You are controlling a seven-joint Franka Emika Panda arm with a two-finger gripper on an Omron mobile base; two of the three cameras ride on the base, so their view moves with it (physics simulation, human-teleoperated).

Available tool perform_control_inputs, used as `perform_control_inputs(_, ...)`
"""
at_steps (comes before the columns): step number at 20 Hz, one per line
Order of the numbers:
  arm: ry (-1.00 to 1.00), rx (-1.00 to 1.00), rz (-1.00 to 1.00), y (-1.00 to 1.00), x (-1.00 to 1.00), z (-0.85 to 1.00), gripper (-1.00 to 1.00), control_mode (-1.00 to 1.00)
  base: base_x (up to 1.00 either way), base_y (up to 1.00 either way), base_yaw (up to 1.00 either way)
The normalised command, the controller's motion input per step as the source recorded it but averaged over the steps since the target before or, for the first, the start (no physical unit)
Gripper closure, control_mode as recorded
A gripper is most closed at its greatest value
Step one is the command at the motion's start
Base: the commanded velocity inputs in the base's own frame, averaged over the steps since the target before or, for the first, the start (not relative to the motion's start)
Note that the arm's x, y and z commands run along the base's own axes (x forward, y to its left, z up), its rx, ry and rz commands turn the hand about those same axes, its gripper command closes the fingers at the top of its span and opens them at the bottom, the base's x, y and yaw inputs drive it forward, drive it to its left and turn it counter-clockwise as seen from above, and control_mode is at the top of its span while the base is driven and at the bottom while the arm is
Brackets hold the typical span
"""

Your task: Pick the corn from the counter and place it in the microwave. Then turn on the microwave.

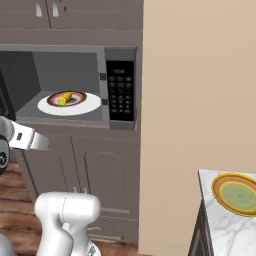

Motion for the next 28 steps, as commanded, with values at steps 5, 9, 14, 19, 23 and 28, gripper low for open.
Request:
perform_control_inputs(5,-0.05,0.0,0.02,-0.1,-0.62,0.0,-1.0,-1.0,0.0,0.0,0.0)
perform_control_inputs(9,-0.06,0.0,0.02,-0.05,-0.59,-0.02,-1.0,-1.0,0.0,0.0,0.0)
perform_control_inputs(14,-0.05,0.01,0.01,-0.05,-0.63,0.0,-1.0,-1.0,0.0,0.0,0.0)
perform_control_inputs(19,-0.06,0.0,0.02,-0.01,-0.58,0.0,-1.0,-1.0,0.0,0.0,0.0)
perform_control_inputs(23,-0.11,0.0,0.02,0.0,-0.47,-0.02,-1.0,-1.0,0.0,0.0,0.0)
perform_control_inputs(28,-0.15,0.0,0.0,0.0,-0.47,0.0,-1.0,-1.0,0.0,0.0,0.0)
